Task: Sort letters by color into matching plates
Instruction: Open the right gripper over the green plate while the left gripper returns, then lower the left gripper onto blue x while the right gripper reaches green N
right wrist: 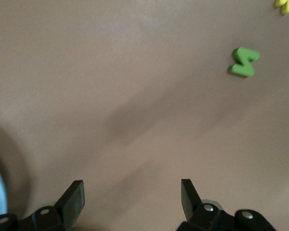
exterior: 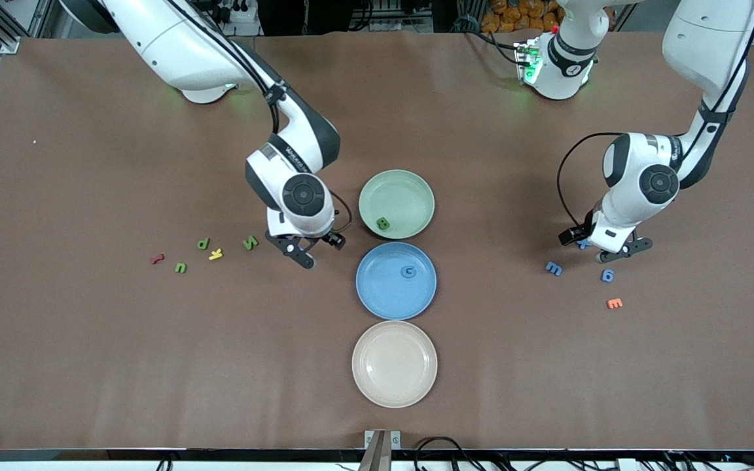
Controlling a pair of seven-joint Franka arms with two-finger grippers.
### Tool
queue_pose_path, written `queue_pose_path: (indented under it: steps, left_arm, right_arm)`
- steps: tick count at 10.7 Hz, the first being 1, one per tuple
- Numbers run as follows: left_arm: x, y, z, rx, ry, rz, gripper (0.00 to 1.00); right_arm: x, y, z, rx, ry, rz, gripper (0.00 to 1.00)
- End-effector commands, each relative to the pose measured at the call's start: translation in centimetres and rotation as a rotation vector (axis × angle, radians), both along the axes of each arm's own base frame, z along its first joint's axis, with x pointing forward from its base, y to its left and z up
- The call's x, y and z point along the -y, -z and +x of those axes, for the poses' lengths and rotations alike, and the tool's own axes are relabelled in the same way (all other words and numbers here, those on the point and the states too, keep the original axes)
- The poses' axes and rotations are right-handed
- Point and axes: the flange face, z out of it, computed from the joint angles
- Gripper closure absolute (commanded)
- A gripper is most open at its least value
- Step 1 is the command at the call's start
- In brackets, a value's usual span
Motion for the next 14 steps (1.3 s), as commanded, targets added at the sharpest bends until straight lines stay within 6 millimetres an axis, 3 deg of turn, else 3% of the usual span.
queue_pose_path:
  steps: [1, 2, 5, 9, 14]
  left_arm:
    - [-0.4, 0.4, 0.3, 0.016, -0.002, 0.016, 0.00]
    - [-0.4, 0.9, 0.9, 0.016, -0.003, 0.013, 0.00]
    - [-1.5, 1.4, 1.9, 0.022, -0.028, 0.012, 0.00]
    - [-3.5, 0.9, 2.2, 0.046, -0.072, 0.009, 0.00]
    - [-2.9, 1.1, 1.8, 0.044, -0.171, 0.009, 0.00]
  right_arm:
    - [3.9, -1.8, 0.5, -0.020, -0.032, -0.014, 0.11]
    - [6.3, -2.6, 1.1, -0.024, -0.028, -0.003, 0.11]
    - [10.8, -3.9, 1.4, -0.036, 0.018, 0.024, 0.11]
    - [16.3, -3.6, 0.9, 0.015, 0.091, 0.029, 0.11]
    - [22.4, -3.0, -0.1, 0.063, 0.070, 0.074, 0.11]
